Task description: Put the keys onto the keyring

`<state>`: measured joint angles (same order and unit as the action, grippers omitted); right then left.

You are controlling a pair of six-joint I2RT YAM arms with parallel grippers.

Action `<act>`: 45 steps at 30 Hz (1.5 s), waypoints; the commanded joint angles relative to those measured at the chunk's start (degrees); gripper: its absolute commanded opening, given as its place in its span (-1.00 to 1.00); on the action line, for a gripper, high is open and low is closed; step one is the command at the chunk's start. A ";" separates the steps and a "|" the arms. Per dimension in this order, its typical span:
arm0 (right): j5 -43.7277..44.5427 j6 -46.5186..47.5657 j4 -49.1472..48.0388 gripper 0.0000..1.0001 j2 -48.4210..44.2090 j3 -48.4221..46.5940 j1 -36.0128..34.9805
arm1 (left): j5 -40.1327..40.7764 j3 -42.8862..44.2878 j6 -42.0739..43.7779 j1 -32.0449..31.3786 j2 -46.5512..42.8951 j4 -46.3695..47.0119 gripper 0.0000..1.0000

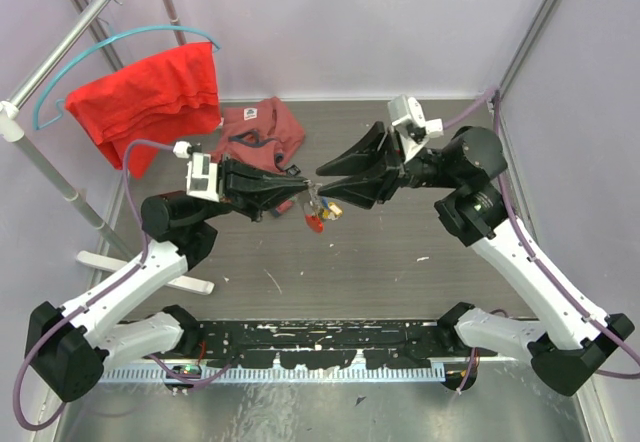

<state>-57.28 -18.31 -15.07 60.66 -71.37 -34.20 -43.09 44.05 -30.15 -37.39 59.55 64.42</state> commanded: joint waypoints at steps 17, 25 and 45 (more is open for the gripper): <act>5.41 9.17 10.05 -0.26 0.76 -2.90 -3.53 | -1.18 3.70 0.51 0.22 0.14 1.41 -1.00; 4.59 9.71 10.74 -0.33 0.92 -2.54 -3.60 | -1.06 4.02 0.53 0.21 0.46 1.66 -1.00; 4.99 12.59 14.92 -0.98 1.59 -4.72 -3.94 | -1.54 4.36 -0.45 0.18 1.39 1.50 -1.00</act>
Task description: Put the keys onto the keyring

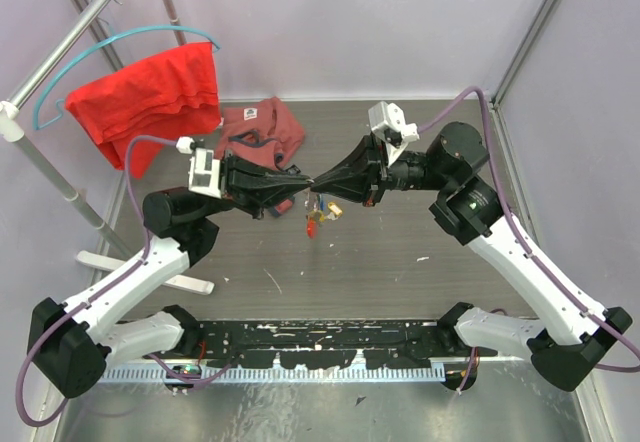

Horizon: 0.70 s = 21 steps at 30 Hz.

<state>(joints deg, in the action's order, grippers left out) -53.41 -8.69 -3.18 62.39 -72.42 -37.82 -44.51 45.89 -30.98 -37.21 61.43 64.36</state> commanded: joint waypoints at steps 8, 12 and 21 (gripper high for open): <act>9.49 17.63 28.91 -0.99 1.36 -13.17 -0.41 | -5.54 8.26 11.88 0.03 -4.46 -24.22 -0.44; 15.34 23.69 40.83 -0.99 3.12 -18.63 -1.30 | -9.09 13.25 24.11 0.06 -6.56 -43.87 -0.34; 31.43 28.09 58.01 -0.99 8.73 -29.74 -10.61 | -9.93 21.62 40.70 0.02 -4.71 -70.23 -0.35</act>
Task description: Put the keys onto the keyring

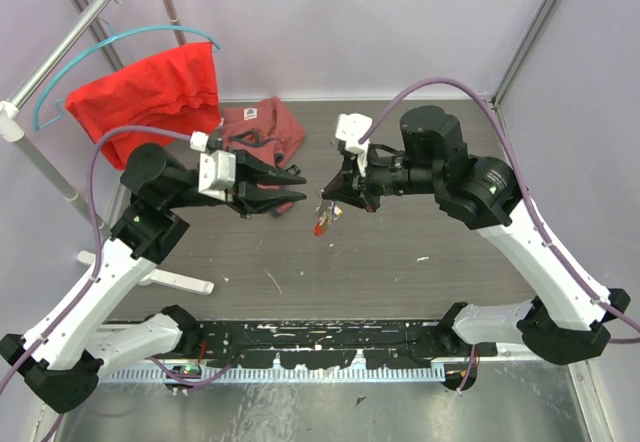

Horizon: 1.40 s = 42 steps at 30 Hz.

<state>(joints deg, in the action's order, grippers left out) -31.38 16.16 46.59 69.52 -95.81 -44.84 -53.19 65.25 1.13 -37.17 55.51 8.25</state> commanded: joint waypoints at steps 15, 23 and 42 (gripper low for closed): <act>13.27 3.19 13.51 -0.99 5.27 -11.34 -6.53 | 1.37 4.56 15.43 -2.47 3.87 -20.77 -0.33; 11.87 4.37 13.55 -0.99 5.47 -11.34 -6.58 | 3.37 5.34 17.59 -3.70 5.32 -21.49 -0.33; 7.78 5.28 10.84 -0.98 4.78 -9.31 -6.58 | 4.32 6.47 18.77 -5.51 7.58 -21.65 -0.39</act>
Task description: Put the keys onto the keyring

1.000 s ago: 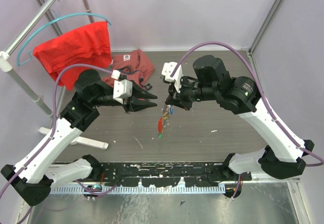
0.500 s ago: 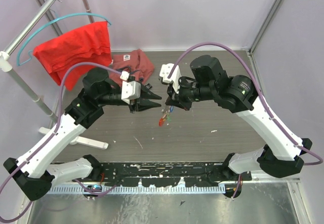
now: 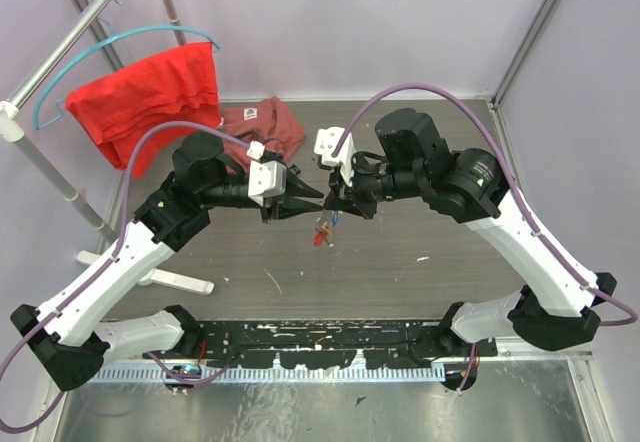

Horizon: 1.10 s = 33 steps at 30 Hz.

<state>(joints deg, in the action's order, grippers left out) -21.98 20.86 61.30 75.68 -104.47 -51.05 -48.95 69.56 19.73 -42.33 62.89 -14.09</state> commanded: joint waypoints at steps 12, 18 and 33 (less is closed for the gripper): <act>-0.04 -0.08 -9.11 -0.74 -4.53 2.60 -0.35 | -0.19 0.86 -0.02 -0.32 -1.19 2.47 -1.00; 3.16 -1.78 -18.42 -0.27 -9.78 8.38 -0.37 | 0.63 -2.91 -3.03 -0.36 -4.26 8.77 -1.00; 15.09 -30.90 -45.96 -0.19 -21.03 26.19 -0.16 | 11.64 -13.08 -12.47 -0.39 -9.91 27.68 -1.00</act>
<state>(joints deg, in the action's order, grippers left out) -12.45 6.00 29.47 56.47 -82.28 -51.27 -43.42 58.37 11.09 -42.54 55.00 3.86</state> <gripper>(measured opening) 0.401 0.006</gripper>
